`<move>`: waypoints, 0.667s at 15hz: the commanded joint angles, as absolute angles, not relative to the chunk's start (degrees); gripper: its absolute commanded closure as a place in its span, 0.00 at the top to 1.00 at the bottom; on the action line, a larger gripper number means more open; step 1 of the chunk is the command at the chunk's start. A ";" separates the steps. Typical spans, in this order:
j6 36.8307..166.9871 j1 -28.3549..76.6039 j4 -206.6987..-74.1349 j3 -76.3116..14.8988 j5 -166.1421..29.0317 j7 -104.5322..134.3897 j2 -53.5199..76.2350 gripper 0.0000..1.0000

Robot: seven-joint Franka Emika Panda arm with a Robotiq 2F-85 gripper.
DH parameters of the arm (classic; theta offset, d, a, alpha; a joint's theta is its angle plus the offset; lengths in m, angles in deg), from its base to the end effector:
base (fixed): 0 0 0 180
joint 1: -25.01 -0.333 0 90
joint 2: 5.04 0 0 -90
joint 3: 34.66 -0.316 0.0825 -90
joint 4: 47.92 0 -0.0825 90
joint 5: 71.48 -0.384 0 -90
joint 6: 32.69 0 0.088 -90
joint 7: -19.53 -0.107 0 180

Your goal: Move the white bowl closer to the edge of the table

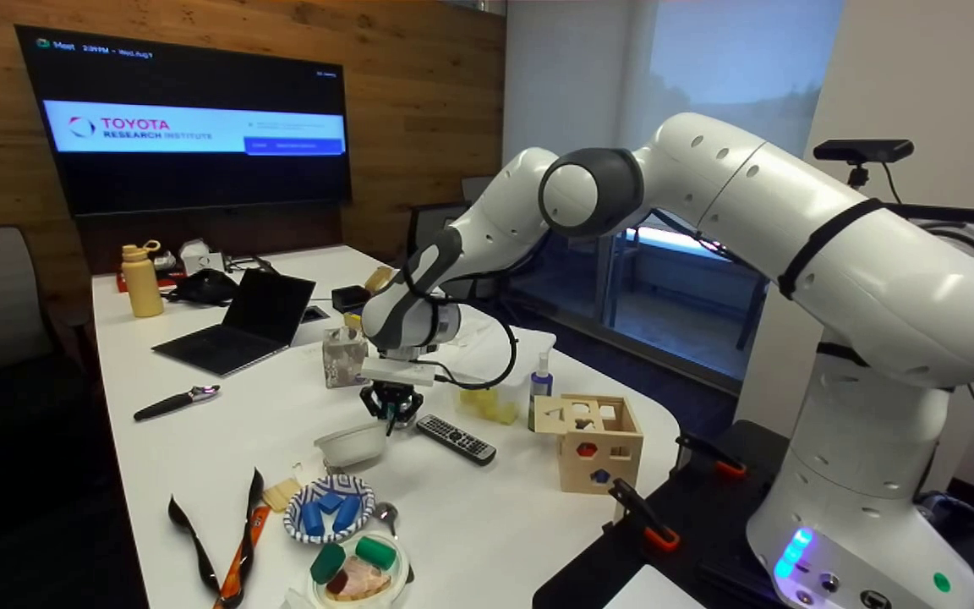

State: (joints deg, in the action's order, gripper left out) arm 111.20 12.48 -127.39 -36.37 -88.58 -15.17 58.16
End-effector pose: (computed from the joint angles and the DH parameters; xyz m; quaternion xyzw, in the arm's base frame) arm 0.6875 0.1681 0.0414 -0.9482 0.3006 0.0333 0.0969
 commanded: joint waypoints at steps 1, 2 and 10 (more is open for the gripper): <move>117.03 7.46 -138.83 -31.71 -87.35 -23.32 51.60 0.02; 119.59 5.06 -141.71 -29.21 -86.26 -26.71 50.14 0.02; 130.17 -8.39 -161.51 -15.71 -80.36 -49.20 43.97 0.02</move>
